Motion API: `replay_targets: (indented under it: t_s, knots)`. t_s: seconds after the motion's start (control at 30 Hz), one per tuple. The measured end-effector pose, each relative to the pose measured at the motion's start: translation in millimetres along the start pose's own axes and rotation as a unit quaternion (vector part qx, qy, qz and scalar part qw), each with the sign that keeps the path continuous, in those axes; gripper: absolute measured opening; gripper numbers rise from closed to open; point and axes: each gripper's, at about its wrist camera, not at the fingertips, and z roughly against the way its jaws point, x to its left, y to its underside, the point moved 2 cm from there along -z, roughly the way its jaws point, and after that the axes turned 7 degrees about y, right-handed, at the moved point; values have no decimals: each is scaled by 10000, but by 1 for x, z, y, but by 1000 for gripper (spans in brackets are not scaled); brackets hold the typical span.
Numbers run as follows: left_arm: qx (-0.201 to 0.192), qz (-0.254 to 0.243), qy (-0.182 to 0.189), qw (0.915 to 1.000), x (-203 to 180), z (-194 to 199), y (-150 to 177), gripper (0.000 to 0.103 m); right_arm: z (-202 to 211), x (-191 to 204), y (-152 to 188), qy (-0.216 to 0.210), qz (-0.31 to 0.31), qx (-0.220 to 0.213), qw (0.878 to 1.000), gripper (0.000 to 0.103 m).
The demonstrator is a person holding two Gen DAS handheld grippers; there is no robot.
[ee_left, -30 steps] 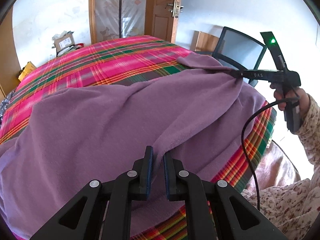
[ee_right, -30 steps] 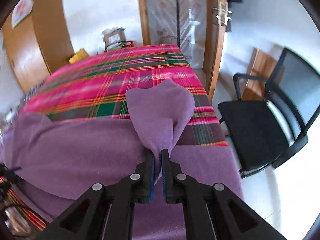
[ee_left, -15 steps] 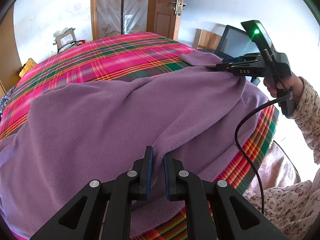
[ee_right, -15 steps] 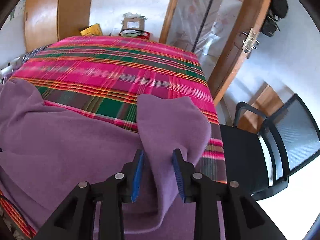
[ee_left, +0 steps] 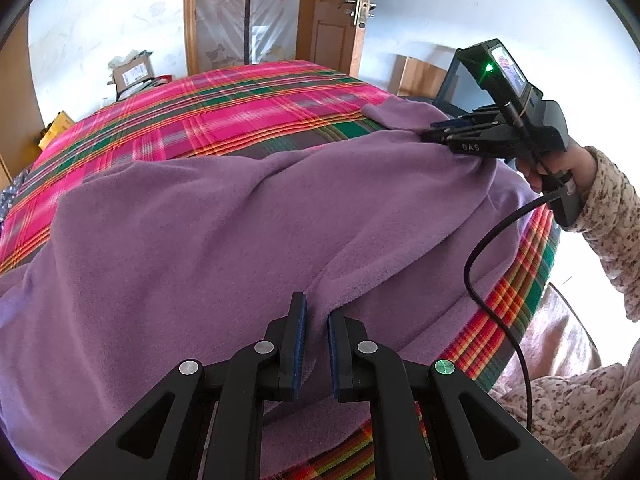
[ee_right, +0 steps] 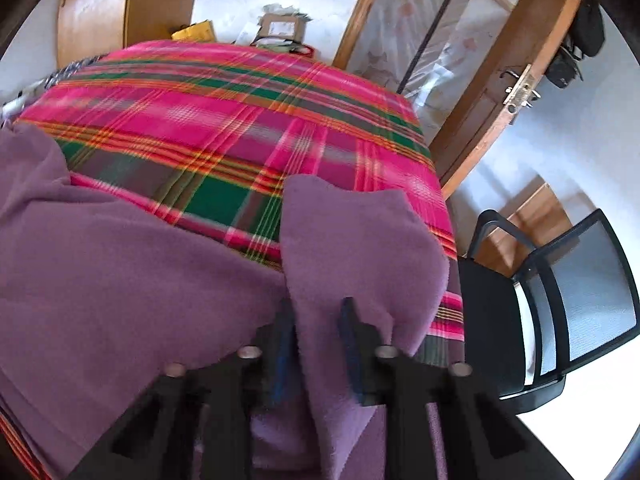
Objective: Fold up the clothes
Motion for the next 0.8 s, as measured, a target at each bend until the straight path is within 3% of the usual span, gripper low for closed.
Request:
replay_targets:
  t_s: [0.47, 0.8]
  knots:
    - [-216, 22, -92, 9997, 0, 8, -9, 8, 33, -58, 6, -45, -1182, -519, 9916, 3]
    - [-660, -3, -234, 9975, -8, 29, -22, 8, 65, -108, 21, 64, -2158, -1115, 9700, 3]
